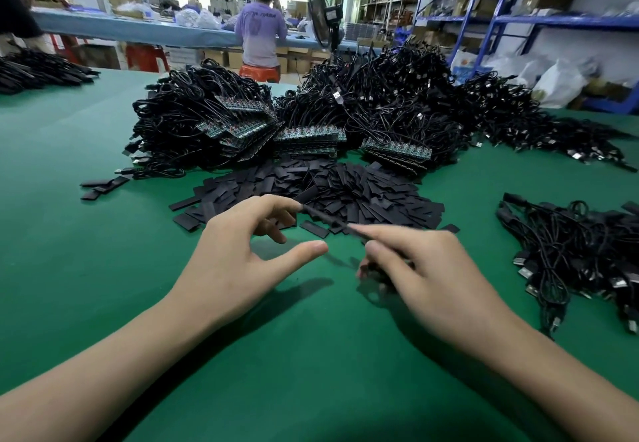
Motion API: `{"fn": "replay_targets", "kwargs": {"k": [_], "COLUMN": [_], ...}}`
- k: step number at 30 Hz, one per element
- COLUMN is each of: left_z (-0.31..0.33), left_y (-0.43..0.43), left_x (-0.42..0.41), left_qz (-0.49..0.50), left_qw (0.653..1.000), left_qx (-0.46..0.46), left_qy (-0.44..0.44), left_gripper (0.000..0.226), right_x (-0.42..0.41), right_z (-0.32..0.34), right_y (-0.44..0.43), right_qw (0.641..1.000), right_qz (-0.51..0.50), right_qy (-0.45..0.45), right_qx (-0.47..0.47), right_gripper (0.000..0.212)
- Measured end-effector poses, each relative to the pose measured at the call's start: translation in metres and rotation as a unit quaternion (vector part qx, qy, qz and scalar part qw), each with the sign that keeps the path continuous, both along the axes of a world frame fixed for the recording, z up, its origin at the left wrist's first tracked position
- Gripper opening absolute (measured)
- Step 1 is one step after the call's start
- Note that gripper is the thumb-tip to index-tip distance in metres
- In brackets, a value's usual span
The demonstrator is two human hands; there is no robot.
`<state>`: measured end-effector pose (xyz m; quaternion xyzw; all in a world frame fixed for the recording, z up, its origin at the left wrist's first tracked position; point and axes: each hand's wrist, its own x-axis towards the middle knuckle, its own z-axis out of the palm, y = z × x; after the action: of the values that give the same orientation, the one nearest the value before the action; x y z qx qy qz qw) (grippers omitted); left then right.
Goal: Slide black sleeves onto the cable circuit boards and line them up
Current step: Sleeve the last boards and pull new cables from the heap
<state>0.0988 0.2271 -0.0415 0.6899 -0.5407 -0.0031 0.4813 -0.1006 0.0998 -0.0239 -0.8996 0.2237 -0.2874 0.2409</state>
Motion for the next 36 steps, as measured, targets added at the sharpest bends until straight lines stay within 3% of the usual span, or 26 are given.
{"fn": "replay_targets", "kwargs": {"k": [4,6,9,14,20,22,24,26,30,33,36], "left_z": [-0.001,-0.001,-0.001,-0.002,-0.003,0.000,0.007,0.016,0.037,0.049,0.056], "left_y": [0.001,0.001,0.000,0.000,-0.001,-0.001,-0.003,-0.010,-0.045,-0.087,-0.136], "left_x": [-0.001,-0.001,-0.002,0.000,0.000,-0.003,-0.006,-0.008,-0.014,-0.024,-0.033], "left_qz": [0.004,0.006,0.008,0.000,-0.013,-0.014,-0.014,-0.026,-0.059,-0.088,-0.127], "left_qw": [1.000,1.000,1.000,1.000,0.999,0.998,0.996,0.992,0.986,0.969,0.903], "left_qx": [0.005,0.006,0.012,0.025,0.042,0.048,0.064,0.090,0.157,0.183,0.144], "left_qy": [0.017,0.021,0.018,0.007,-0.018,-0.034,-0.060,-0.079,-0.023,0.143,0.385], "left_gripper": [0.060,0.059,0.060,0.055,0.046,0.044,0.046,0.047,0.036,0.037,0.039], "right_x": [-0.012,-0.026,-0.045,-0.051,-0.070,-0.072,-0.069,-0.062,-0.034,-0.011,-0.005], "right_z": [0.014,0.022,0.019,-0.011,-0.012,-0.008,-0.002,0.003,-0.002,-0.002,-0.008], "right_y": [-0.048,-0.077,-0.100,-0.094,-0.097,-0.101,-0.106,-0.110,-0.121,-0.125,-0.128], "right_qw": [0.979,0.965,0.905,0.874,0.845,0.831,0.819,0.818,0.898,0.950,0.956], "right_qz": [-0.165,-0.256,-0.340,-0.278,-0.294,-0.304,-0.312,-0.321,-0.298,-0.264,-0.278], "right_qy": [-0.058,0.026,0.236,0.391,0.438,0.459,0.476,0.473,0.318,0.164,0.033], "right_qx": [0.101,0.040,-0.094,-0.080,-0.087,-0.084,-0.073,-0.069,-0.067,0.030,0.093], "right_gripper": [0.033,0.036,0.033,0.042,0.067,0.065,0.050,0.031,0.050,0.049,0.045]}}
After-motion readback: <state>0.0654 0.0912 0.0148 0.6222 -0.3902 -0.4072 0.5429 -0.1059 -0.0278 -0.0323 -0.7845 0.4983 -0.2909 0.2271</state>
